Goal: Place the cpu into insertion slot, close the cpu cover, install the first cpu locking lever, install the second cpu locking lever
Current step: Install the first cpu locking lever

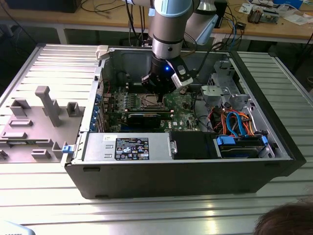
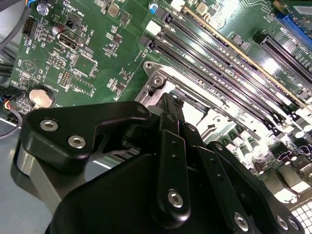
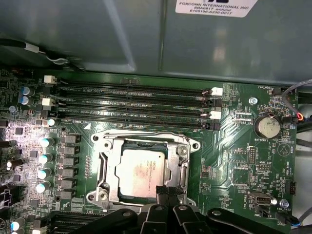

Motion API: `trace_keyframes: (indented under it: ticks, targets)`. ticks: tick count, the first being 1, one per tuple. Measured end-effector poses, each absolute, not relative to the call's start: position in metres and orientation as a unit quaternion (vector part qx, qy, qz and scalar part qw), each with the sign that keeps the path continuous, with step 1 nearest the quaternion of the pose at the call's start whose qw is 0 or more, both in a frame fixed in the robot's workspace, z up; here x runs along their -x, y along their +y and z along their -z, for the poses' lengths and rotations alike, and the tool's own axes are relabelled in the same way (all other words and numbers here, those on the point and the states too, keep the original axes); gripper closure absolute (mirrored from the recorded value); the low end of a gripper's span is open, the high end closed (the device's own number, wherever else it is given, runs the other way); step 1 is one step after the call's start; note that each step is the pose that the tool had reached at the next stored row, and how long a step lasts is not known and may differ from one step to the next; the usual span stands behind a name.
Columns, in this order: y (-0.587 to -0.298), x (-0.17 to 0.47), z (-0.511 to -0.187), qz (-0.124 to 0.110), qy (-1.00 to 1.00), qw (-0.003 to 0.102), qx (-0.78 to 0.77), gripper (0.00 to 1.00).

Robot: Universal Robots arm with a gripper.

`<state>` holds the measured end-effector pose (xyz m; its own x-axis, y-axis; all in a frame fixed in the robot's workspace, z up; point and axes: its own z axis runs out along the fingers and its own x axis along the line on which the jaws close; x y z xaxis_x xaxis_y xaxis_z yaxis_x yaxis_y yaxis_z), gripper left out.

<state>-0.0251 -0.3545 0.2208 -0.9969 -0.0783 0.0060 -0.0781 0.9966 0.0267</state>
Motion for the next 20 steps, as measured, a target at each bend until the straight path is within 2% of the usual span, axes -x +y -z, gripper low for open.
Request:
trace_keyframes:
  ticks: [20]
  targets:
    - [-0.357, 0.023, -0.234, 0.013, -0.999, 0.004, -0.039, 0.89]
